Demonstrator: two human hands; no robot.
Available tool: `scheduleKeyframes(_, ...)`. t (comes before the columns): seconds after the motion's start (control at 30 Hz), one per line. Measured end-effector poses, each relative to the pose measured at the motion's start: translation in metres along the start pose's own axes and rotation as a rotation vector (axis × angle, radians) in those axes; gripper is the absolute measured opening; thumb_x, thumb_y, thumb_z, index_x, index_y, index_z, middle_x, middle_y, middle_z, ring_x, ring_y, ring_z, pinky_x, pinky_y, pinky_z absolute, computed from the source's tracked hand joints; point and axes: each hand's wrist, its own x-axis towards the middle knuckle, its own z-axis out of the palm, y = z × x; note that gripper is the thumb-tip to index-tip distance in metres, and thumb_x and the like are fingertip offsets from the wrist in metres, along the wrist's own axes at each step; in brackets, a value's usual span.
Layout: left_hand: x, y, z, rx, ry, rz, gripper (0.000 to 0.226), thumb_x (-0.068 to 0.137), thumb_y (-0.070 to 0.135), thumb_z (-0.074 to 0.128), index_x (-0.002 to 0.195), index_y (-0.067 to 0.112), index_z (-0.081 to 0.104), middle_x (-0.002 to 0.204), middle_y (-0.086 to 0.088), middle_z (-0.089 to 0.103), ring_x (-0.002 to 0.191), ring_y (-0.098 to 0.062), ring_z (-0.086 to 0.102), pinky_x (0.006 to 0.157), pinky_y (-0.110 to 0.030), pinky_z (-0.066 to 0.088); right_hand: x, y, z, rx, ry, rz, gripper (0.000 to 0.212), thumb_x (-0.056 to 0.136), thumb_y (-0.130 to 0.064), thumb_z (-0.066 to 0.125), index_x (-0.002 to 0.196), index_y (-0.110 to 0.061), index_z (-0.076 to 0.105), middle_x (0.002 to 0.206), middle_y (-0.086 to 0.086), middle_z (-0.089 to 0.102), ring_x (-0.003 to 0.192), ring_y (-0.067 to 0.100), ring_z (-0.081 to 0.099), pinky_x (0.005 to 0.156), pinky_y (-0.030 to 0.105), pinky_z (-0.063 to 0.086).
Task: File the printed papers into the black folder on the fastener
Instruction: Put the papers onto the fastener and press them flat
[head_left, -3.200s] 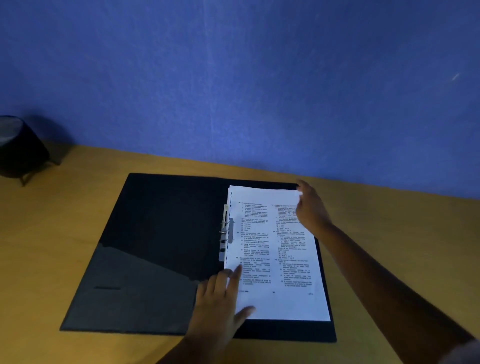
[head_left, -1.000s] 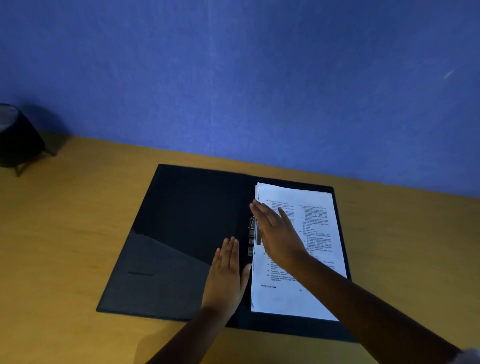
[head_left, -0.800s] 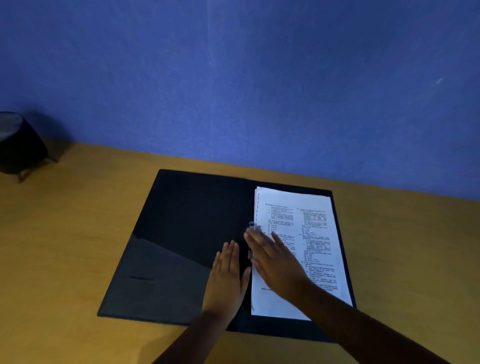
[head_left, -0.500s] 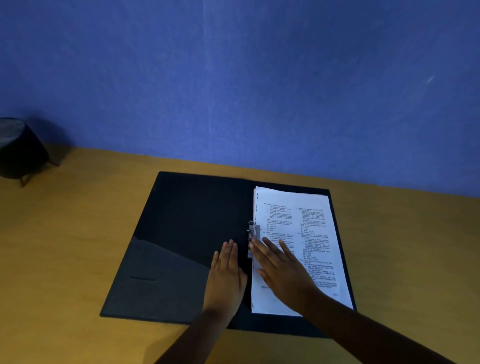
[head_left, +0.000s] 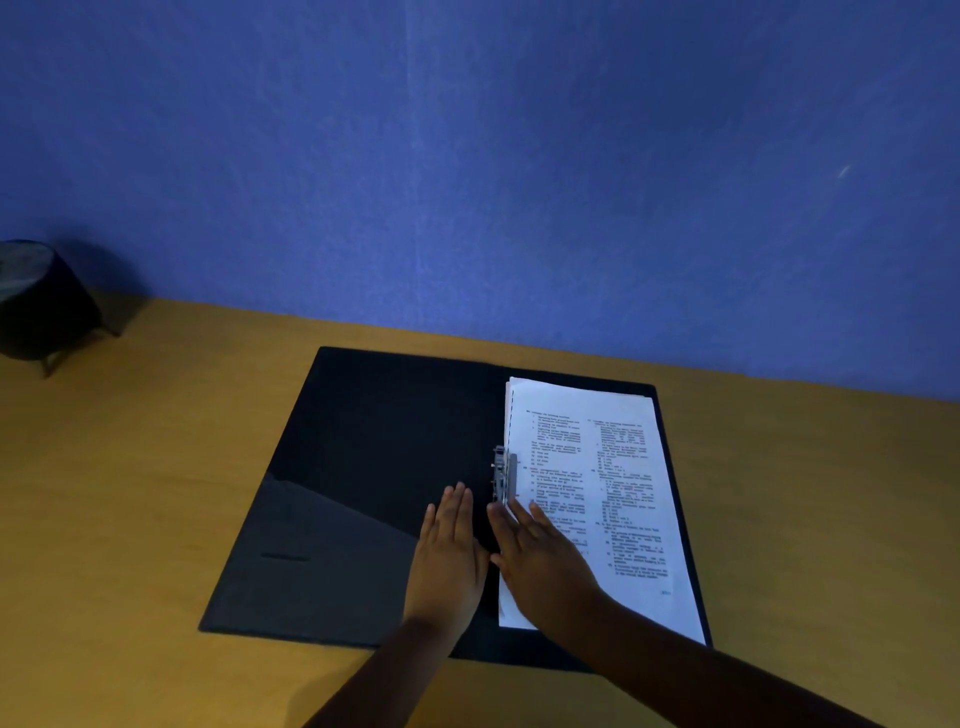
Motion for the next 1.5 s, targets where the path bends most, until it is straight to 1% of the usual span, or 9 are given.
scheduleKeyframes(0.17, 0.000, 0.000, 0.000, -0.016, 0.013, 0.005, 0.054, 0.096, 0.016, 0.034, 0.146, 0.009, 0.015, 0.157, -0.006, 0.014, 0.146, -0.014, 0.003, 0.118, -0.026, -0.004, -0.002, -0.013, -0.005, 0.099, 0.034, 0.115, 0.073, 0.051, -0.029, 0.085, 0.119, -0.013, 0.065, 0.127, 0.004, 0.064, 0.119, 0.015, 0.059, 0.099, 0.032, 0.047)
scheduleKeyframes(0.23, 0.000, 0.001, 0.000, 0.000, 0.013, 0.012, 0.052, 0.097, 0.017, 0.034, 0.145, 0.008, 0.018, 0.157, -0.008, 0.016, 0.146, -0.017, 0.005, 0.118, -0.028, -0.002, -0.002, -0.016, -0.001, 0.226, -0.012, 0.099, 0.071, 0.075, -0.018, 0.071, 0.139, -0.006, 0.040, 0.150, 0.013, 0.036, 0.140, 0.023, 0.033, 0.117, 0.036, 0.018)
scheduleKeyframes(0.33, 0.000, 0.002, 0.000, 0.035, 0.016, 0.020, 0.050, 0.094, 0.015, 0.043, 0.142, 0.005, 0.028, 0.153, -0.012, 0.027, 0.144, -0.023, 0.016, 0.117, -0.036, 0.004, 0.001, -0.022, 0.005, 0.361, -0.037, 0.111, 0.066, 0.093, -0.009, 0.045, 0.149, -0.012, 0.010, 0.160, 0.008, 0.000, 0.148, 0.023, -0.002, 0.112, 0.030, -0.012)
scheduleKeyframes(0.57, -0.001, 0.002, 0.000, 0.069, 0.000, 0.028, 0.051, 0.097, 0.021, 0.035, 0.145, 0.009, 0.020, 0.157, -0.008, 0.018, 0.146, -0.018, 0.005, 0.116, -0.029, -0.003, 0.002, -0.025, 0.009, 0.391, 0.033, 0.175, 0.067, 0.093, -0.006, 0.046, 0.149, -0.013, 0.010, 0.161, 0.005, -0.002, 0.148, 0.020, 0.001, 0.117, 0.030, 0.001)
scheduleKeyframes(0.7, 0.000, 0.002, 0.001, 0.079, -0.001, 0.013, 0.054, 0.095, 0.017, 0.033, 0.146, 0.008, 0.015, 0.158, -0.008, 0.013, 0.146, -0.017, 0.003, 0.116, -0.028, -0.005, 0.000, -0.012, 0.002, 0.144, 0.091, 0.161, 0.064, 0.084, -0.011, 0.060, 0.142, -0.006, 0.033, 0.156, 0.011, 0.026, 0.145, 0.027, 0.021, 0.119, 0.043, 0.016)
scheduleKeyframes(0.83, -0.001, 0.002, 0.000, 0.057, 0.004, 0.008, 0.054, 0.096, 0.017, 0.035, 0.145, 0.007, 0.015, 0.157, -0.008, 0.013, 0.146, -0.018, 0.003, 0.116, -0.028, -0.004, 0.000, -0.009, 0.006, 0.145, -0.070, 0.053, 0.053, 0.092, -0.003, 0.036, 0.142, -0.003, 0.020, 0.160, 0.014, 0.002, 0.147, 0.029, -0.004, 0.118, 0.047, -0.008)
scheduleKeyframes(1.13, -0.001, 0.003, -0.003, 0.060, -0.023, 0.009, 0.053, 0.098, 0.020, 0.031, 0.146, 0.008, 0.013, 0.158, -0.008, 0.010, 0.146, -0.017, 0.001, 0.117, -0.028, -0.005, 0.004, -0.016, 0.013, 0.195, -0.116, 0.087, 0.057, 0.089, -0.013, 0.052, 0.138, -0.003, 0.025, 0.159, 0.016, 0.001, 0.147, 0.029, -0.003, 0.119, 0.046, -0.005)
scheduleKeyframes(1.33, 0.000, 0.004, -0.003, 0.027, -0.024, -0.024, 0.051, 0.098, 0.021, 0.033, 0.145, 0.007, 0.019, 0.157, -0.007, 0.016, 0.146, -0.017, 0.007, 0.118, -0.029, 0.000, -0.002, -0.009, 0.011, 0.368, -0.055, 0.127, 0.060, 0.091, 0.000, 0.040, 0.146, -0.010, 0.018, 0.161, 0.004, 0.006, 0.148, 0.019, 0.005, 0.121, 0.041, 0.006)
scheduleKeyframes(1.5, 0.004, 0.002, -0.010, -0.033, -0.037, -0.076, 0.050, 0.099, 0.029, 0.033, 0.144, 0.010, 0.023, 0.155, -0.004, 0.023, 0.144, -0.015, 0.014, 0.119, -0.028, 0.008, -0.020, 0.006, 0.012, 0.664, 0.088, 0.256, 0.054, 0.092, -0.007, 0.044, 0.142, -0.017, 0.029, 0.149, 0.003, 0.038, 0.139, 0.016, 0.033, 0.118, 0.034, 0.027)
